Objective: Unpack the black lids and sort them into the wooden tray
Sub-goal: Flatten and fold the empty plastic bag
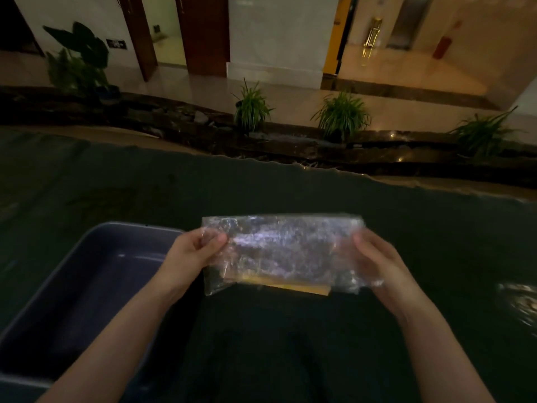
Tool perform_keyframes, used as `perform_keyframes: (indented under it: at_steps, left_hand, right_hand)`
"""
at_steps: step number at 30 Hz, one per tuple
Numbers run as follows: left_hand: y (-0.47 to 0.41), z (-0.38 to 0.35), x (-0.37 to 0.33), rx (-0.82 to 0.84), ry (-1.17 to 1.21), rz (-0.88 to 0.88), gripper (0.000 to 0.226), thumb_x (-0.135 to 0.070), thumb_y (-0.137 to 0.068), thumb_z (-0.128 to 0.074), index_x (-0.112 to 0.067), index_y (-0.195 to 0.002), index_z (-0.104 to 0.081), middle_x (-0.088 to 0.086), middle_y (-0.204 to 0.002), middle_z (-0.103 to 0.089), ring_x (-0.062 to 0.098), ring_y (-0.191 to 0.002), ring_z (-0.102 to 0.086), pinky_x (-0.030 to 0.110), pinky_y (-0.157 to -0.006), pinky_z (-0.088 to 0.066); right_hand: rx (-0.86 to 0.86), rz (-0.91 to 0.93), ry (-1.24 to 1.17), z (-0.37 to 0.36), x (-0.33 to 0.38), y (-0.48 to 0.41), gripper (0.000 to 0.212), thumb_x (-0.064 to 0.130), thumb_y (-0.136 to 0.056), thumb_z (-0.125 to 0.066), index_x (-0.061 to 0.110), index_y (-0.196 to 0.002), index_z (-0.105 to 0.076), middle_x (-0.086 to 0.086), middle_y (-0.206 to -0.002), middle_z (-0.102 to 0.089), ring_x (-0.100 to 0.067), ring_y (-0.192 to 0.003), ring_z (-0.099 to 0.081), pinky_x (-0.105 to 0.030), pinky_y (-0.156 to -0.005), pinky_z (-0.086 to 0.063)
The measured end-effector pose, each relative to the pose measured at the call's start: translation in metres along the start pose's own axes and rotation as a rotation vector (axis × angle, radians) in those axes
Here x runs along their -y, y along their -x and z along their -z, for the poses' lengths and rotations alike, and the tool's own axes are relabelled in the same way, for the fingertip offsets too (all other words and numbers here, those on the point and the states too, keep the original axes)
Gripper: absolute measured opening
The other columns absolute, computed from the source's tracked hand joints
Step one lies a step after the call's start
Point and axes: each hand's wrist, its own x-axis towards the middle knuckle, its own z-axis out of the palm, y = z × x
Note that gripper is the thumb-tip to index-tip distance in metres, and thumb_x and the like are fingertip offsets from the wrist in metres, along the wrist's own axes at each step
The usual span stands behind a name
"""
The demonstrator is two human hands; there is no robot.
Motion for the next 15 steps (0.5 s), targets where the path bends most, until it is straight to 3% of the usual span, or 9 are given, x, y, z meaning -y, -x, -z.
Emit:
perform_keyframes:
  at_steps: [3, 7, 9, 11, 13, 15]
  left_hand:
    - [-0.001, -0.004, 0.002, -0.096, 0.032, -0.061, 0.018, -0.035, -0.091, -0.065, -0.025, -0.100, -0.077, 0.009, -0.103, -0.078, 0.024, -0.096, -0.076, 0.041, -0.085, -0.059]
    - [0.000, -0.008, 0.000, -0.152, 0.083, -0.045, 0.025, -0.043, -0.096, -0.059, -0.026, -0.102, -0.076, 0.005, -0.106, -0.078, 0.020, -0.096, -0.076, 0.036, -0.083, -0.060]
    - [-0.001, -0.013, 0.001, -0.248, -0.043, -0.058, 0.030, -0.045, -0.102, -0.050, -0.024, -0.102, -0.071, 0.003, -0.100, -0.078, 0.018, -0.089, -0.076, 0.036, -0.080, -0.058]
    - [0.000, -0.017, 0.002, -0.345, -0.233, -0.152, 0.032, -0.048, -0.104, -0.042, -0.027, -0.095, -0.064, -0.004, -0.088, -0.076, 0.010, -0.075, -0.073, 0.028, -0.066, -0.057]
    - [0.002, -0.019, 0.003, -0.387, -0.388, -0.250, 0.030, -0.051, -0.101, -0.038, -0.032, -0.089, -0.056, -0.015, -0.082, -0.071, 0.004, -0.065, -0.068, 0.020, -0.052, -0.052]
    - [0.001, -0.017, 0.003, -0.374, -0.471, -0.291, 0.022, -0.047, -0.103, -0.040, -0.036, -0.091, -0.054, -0.022, -0.085, -0.069, 0.003, -0.063, -0.067, 0.017, -0.050, -0.050]
  right_hand:
    - [0.134, -0.115, 0.118, -0.001, -0.004, 0.007, 0.042, 0.059, -0.093, -0.066, 0.028, -0.120, -0.076, -0.003, -0.124, -0.077, -0.023, -0.115, -0.073, -0.043, -0.099, -0.050]
    - [0.025, -0.024, 0.217, -0.009, -0.006, 0.008, 0.026, 0.041, -0.091, -0.068, 0.019, -0.098, -0.080, -0.011, -0.102, -0.081, -0.030, -0.096, -0.078, -0.032, -0.078, -0.064]
    - [-0.030, 0.049, 0.228, -0.014, -0.007, 0.007, 0.024, 0.034, -0.095, -0.065, 0.014, -0.096, -0.077, -0.011, -0.094, -0.081, -0.027, -0.086, -0.079, -0.030, -0.073, -0.064]
    - [-0.052, 0.118, 0.291, -0.018, -0.006, 0.006, 0.021, 0.025, -0.102, -0.060, 0.012, -0.094, -0.075, -0.006, -0.084, -0.079, -0.017, -0.073, -0.077, -0.022, -0.065, -0.060]
    - [-0.068, 0.155, 0.351, -0.020, -0.006, 0.007, 0.023, 0.021, -0.105, -0.056, 0.012, -0.093, -0.073, -0.004, -0.073, -0.075, -0.012, -0.060, -0.071, -0.018, -0.059, -0.057]
    - [-0.106, 0.176, 0.403, -0.018, -0.004, 0.008, 0.024, 0.023, -0.106, -0.055, 0.015, -0.091, -0.072, -0.005, -0.069, -0.072, -0.010, -0.052, -0.064, -0.018, -0.054, -0.054]
